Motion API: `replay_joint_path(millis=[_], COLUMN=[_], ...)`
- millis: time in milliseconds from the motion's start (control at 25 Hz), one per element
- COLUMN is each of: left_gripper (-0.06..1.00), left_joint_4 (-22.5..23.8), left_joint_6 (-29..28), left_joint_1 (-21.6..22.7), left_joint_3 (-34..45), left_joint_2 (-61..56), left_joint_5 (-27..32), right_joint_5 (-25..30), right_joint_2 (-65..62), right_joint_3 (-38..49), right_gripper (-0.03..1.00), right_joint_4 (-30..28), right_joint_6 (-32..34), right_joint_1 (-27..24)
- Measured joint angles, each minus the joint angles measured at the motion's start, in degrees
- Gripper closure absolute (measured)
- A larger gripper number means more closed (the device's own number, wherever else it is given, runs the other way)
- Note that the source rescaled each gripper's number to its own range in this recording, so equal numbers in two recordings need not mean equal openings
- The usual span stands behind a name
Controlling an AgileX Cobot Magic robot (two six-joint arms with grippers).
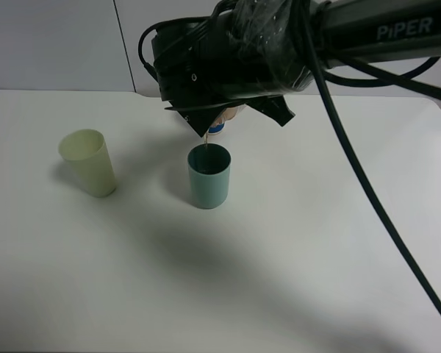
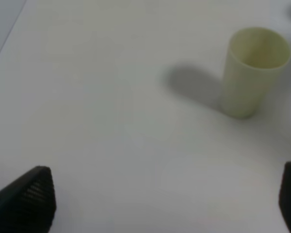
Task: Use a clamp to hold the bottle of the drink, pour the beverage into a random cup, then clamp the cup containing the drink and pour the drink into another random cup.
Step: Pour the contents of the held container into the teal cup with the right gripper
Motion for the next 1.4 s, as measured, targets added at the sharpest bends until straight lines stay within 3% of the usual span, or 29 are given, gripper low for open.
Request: replay_joint_path(millis=[720, 1400], left_gripper=[0.18, 0.18], left_joint_4=[0.0, 0.0], left_joint_6=[0.0, 0.0], left_joint_1=[0.0, 0.0], left_joint_3=[0.0, 0.0], left_joint_2=[0.0, 0.0], left_joint_5=[0.0, 0.0], right_joint_5=[0.1, 0.1], right_joint_2=[0.0, 0.0], right_joint_3=[0.0, 0.0], right_gripper=[0.97, 0.97], right_joint_4=[-4.1, -4.3], right_joint_6=[-0.4, -0.4], right_joint_1=[1.6, 3.3])
